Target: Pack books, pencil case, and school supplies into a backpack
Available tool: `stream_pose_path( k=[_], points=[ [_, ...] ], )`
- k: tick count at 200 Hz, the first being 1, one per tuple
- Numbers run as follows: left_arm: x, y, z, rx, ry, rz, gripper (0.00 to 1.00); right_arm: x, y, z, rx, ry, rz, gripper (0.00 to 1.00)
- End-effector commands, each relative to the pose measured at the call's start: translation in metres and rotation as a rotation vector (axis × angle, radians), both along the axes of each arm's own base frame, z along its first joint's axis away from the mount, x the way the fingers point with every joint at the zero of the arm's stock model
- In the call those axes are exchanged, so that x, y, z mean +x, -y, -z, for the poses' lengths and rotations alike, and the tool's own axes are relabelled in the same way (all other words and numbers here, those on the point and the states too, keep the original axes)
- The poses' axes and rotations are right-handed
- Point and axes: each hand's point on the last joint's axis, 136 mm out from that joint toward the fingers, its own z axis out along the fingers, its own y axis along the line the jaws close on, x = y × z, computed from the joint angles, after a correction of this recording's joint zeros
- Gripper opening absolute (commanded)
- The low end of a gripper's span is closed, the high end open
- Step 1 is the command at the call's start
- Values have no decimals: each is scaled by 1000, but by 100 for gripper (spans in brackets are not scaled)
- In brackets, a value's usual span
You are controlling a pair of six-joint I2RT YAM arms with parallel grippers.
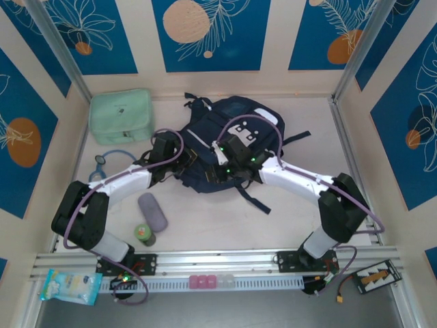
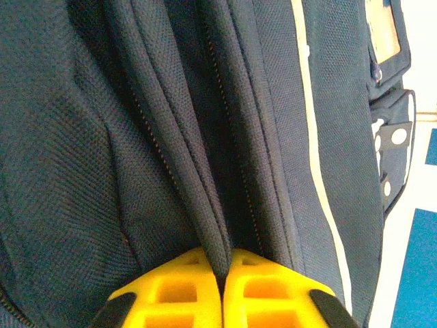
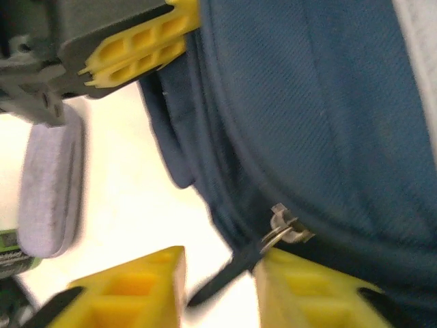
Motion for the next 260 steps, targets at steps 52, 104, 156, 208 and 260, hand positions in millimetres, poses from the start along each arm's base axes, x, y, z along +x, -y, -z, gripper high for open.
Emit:
stream_pose_path(
  k=[52,104,156,208,260],
  points=[
    [-35,-15,-28,347,122,224,41,33,67,-47,335,-154,406,54],
    [-59,23,-65,544,347,578,51,66,75,-41,369,-322,524,54],
    [-73,61,-45,607,435,853,47,68,74,-20,313,-437,592,42],
    [-76,75,-22,638,408,942,39,63,84,-12,259,-446,653,42],
    [-69,79,-3,679,342,952,32,61,83,-14,269,-451,652,43]
  ],
)
